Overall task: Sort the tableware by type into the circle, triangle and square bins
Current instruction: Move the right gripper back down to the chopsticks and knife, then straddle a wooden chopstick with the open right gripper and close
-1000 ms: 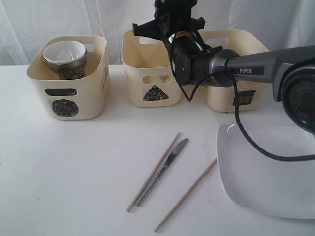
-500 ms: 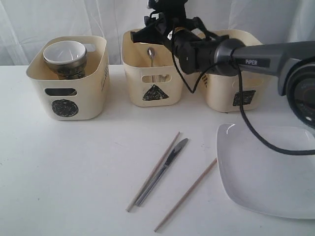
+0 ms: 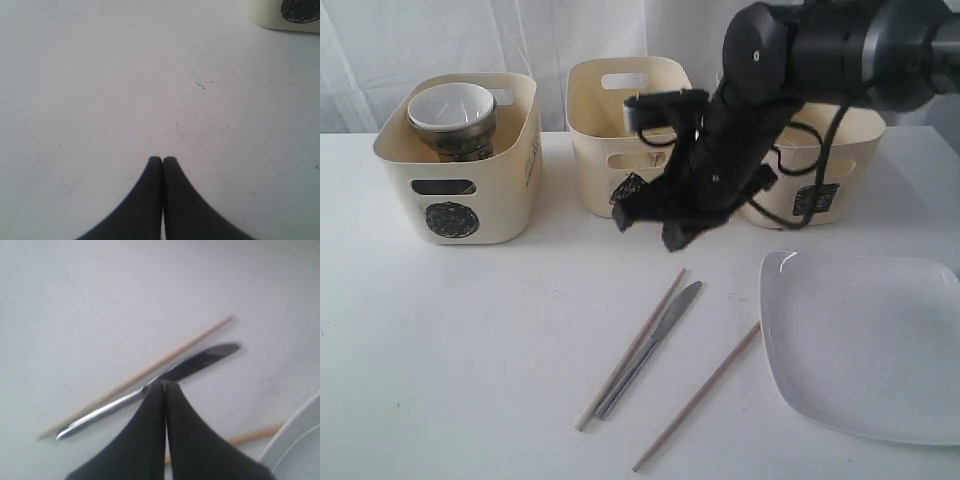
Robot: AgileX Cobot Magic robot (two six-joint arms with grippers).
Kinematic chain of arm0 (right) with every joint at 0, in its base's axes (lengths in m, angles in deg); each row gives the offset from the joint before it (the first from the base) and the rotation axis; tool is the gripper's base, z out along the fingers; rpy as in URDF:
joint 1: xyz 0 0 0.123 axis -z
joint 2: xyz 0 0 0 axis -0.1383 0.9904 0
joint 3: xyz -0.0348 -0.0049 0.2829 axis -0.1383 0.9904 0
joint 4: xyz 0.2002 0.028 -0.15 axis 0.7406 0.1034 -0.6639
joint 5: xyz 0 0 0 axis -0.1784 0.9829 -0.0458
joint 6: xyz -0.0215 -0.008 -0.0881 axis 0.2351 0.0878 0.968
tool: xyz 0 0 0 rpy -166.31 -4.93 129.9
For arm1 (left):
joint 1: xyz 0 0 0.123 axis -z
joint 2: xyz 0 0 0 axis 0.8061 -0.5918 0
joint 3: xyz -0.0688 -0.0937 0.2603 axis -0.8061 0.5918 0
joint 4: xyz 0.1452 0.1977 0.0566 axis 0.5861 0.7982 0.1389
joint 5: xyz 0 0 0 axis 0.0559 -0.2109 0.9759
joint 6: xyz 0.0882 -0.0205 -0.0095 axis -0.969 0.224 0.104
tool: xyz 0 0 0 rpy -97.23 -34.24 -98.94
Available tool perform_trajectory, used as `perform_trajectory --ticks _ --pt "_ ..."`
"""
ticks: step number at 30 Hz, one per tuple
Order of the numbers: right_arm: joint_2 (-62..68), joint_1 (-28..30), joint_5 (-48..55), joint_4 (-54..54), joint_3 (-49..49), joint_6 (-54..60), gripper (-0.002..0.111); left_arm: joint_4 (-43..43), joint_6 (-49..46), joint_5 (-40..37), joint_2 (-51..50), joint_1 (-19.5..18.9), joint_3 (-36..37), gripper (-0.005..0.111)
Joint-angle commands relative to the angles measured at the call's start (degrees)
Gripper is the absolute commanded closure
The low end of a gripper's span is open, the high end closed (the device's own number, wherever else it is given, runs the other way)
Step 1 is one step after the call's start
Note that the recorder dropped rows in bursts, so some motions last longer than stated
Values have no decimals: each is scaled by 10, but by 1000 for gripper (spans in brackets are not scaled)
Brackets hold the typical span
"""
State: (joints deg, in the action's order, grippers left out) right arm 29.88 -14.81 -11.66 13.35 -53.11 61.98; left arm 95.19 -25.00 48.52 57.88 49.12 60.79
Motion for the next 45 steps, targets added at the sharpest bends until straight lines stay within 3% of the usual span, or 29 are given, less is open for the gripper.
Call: perform_trajectory --ticks 1,6,13,16,23,29,32,37,45 --pt "-80 -75 -1 9 119 -63 108 -4 1 -16 3 1 4 107" --pt "-66 -89 -22 34 175 -136 106 -4 1 -16 3 2 4 107" --pt "-19 -89 57 91 177 -131 81 -4 1 -16 3 7 4 107" --pt "-12 -87 53 86 177 -132 75 -4 1 -16 3 7 4 107" --pt "-8 -86 -26 49 177 -294 74 -4 1 -16 3 14 4 107" --pt "-8 -85 -20 -47 177 -391 74 -4 1 -16 3 25 4 107" --pt "-8 -76 3 -74 177 -407 71 -4 1 -16 3 25 4 107" --pt "-6 -57 30 -70 177 -407 57 -4 1 -16 3 25 4 107" --pt "4 -57 -36 -63 177 -438 56 -4 1 -16 3 25 4 107"
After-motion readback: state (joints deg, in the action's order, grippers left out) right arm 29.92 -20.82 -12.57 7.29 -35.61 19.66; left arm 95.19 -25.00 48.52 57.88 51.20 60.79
